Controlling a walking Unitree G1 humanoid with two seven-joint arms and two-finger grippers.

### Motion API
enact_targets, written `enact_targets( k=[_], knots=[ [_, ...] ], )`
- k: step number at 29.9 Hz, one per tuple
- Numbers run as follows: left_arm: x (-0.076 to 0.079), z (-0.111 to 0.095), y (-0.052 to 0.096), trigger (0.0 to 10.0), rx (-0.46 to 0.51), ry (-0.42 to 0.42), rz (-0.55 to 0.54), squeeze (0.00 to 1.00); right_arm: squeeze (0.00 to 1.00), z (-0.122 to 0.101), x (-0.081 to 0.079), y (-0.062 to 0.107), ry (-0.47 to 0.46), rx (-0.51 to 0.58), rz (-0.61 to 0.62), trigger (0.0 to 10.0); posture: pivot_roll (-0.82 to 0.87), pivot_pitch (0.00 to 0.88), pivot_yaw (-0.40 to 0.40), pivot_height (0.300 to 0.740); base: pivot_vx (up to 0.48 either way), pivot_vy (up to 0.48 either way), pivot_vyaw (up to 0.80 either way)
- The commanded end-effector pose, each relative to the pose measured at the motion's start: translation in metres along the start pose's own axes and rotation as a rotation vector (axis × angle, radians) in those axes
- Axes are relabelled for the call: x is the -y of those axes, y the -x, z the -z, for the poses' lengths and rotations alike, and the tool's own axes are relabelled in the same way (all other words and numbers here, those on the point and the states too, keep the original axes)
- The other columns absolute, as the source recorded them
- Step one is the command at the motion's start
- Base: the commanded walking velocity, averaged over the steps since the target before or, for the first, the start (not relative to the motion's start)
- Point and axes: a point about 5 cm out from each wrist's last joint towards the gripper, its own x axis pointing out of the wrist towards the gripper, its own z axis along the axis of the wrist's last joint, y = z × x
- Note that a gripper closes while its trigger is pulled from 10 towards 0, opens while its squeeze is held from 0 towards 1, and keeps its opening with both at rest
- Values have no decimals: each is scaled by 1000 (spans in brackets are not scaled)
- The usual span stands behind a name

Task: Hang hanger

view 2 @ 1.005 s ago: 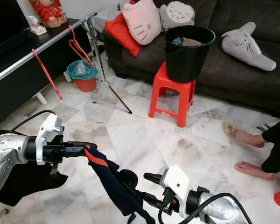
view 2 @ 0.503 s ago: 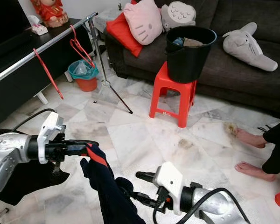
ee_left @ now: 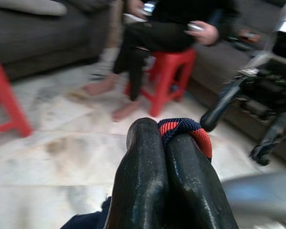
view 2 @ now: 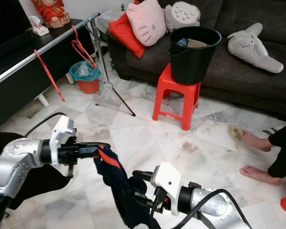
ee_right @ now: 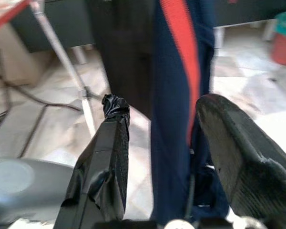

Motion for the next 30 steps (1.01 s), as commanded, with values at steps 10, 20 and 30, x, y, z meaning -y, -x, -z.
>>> enact_targets(
  k=[10, 20, 30],
  knots=[
    [-7, 4, -7, 10000, 58, -28, -141, 0, 0, 19, 37, 5, -14, -15, 398, 10000, -55, 48, 78, 740, 0, 0, 0],
    [-13, 2, -15, 10000, 106, -47, -228, 0, 0, 29, 44, 2, -63, 17, 583, 10000, -56, 44, 81, 740, 0, 0, 0],
    [-19, 0, -12, 10000, 107, -55, -272, 0, 0, 57, 34, 6, -78, -133, 553, 10000, -56, 60, 81, 740, 0, 0, 0]
  ],
)
